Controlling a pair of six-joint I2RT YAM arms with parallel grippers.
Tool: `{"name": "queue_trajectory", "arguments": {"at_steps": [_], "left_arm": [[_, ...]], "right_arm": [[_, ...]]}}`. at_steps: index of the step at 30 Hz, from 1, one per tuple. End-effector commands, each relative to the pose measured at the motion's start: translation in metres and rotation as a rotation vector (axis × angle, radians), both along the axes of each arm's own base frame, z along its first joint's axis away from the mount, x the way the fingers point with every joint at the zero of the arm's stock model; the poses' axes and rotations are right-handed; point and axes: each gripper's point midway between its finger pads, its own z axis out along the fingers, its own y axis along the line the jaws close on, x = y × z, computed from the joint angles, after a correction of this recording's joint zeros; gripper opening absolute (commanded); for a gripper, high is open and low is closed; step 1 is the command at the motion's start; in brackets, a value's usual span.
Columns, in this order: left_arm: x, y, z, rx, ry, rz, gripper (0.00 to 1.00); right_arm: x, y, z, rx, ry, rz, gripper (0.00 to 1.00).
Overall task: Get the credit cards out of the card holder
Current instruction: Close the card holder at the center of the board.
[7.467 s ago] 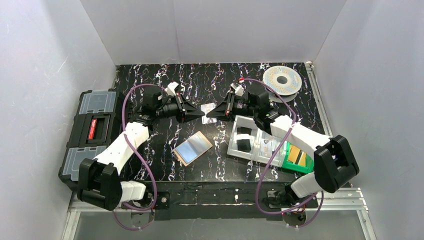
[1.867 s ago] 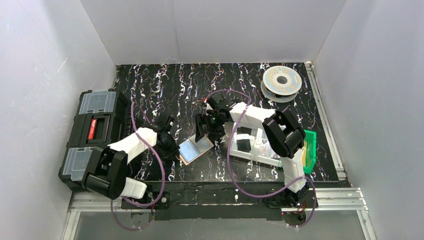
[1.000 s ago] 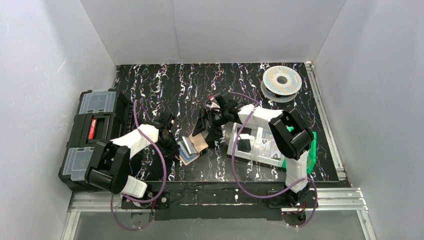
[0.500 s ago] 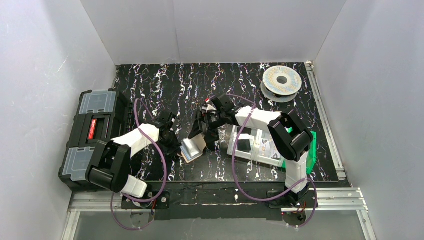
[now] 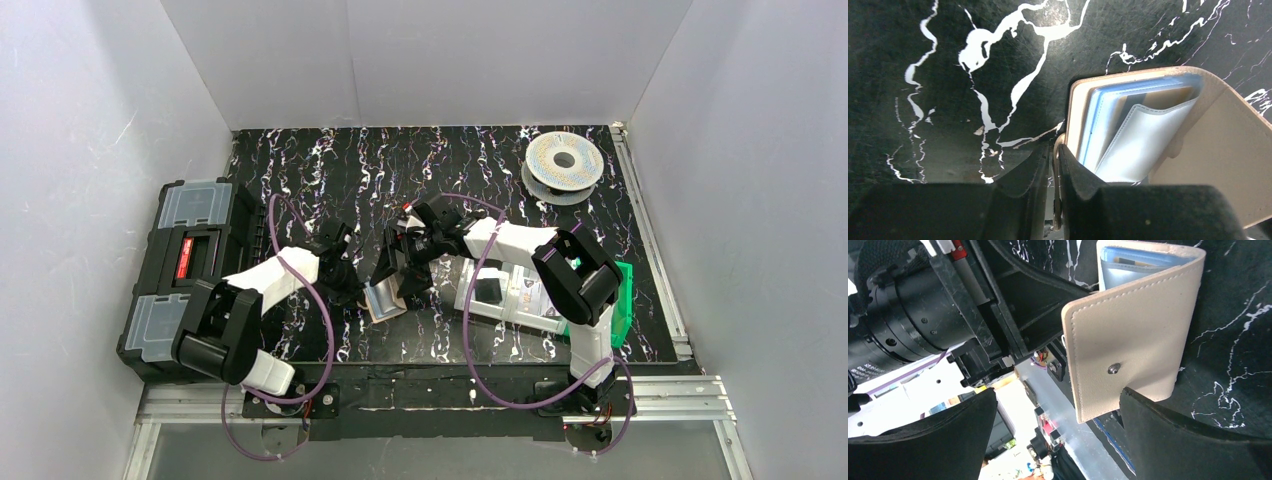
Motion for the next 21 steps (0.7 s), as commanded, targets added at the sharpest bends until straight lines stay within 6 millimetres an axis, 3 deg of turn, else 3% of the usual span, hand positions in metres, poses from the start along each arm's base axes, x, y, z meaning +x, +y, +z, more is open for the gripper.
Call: {"name": "queue_trajectory", "arguments": {"at_steps": [1,5,15,21], "left_arm": [[-0.001,0.010,0.012,0.045,-0.034,0.009,0.15],[-0.005,0.013,0.022,0.042,-0.057,0.016,0.21],[-0.017,0.023,0.049,0.049,-0.113,0.008,0.21],[-0.024,0.026,0.072,0.026,-0.169,0.003,0.20]], "right_arm": [[0.013,0.009,0.023,0.043,-0.058,-0.050,0.98],[0.018,0.011,0.023,0.038,-0.059,-0.076,0.98],[0.024,0.010,0.024,-0.003,-0.081,-0.117,0.98],[0.022,0.023,0.029,-0.010,-0.087,-0.106,0.98]]}}
